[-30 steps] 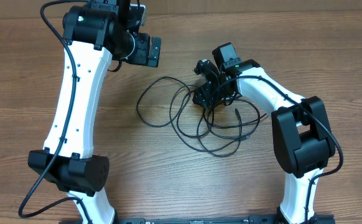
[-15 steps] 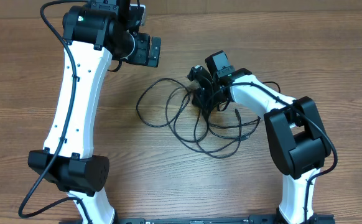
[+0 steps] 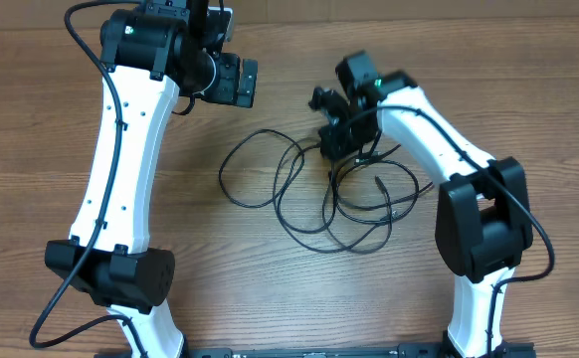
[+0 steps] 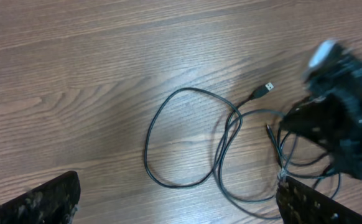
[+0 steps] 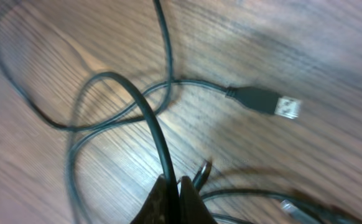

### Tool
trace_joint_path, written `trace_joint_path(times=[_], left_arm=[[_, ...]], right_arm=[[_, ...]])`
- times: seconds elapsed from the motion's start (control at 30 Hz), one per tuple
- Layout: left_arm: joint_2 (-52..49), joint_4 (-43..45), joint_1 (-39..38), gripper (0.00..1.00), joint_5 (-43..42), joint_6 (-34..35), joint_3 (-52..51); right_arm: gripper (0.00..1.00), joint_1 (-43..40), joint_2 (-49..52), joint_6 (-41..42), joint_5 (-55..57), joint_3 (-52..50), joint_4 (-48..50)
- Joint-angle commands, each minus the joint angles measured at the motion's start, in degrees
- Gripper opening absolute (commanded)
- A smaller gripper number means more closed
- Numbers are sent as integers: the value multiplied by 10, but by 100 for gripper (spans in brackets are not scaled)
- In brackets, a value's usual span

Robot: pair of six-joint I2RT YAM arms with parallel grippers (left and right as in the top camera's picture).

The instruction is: Untangle cables

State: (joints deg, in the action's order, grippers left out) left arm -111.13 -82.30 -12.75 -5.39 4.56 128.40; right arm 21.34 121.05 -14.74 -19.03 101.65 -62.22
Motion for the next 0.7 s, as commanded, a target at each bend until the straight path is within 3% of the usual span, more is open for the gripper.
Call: trace_joint_path(times=[0.0,0.17,0.4,0.67], left_arm=[[12,1,0,100,-6,8,8],[12,1,0,100,-6,8,8],[12,1,0,100,-6,8,8],[12,1,0,100,-6,8,8]], right_arm=[[4,-2,-4,1,1,98,-58],[4,-2,-5,2,4,264,-194],[4,-2,-14,45,97,491,-338],[4,-2,-83,80,151,645,-319]])
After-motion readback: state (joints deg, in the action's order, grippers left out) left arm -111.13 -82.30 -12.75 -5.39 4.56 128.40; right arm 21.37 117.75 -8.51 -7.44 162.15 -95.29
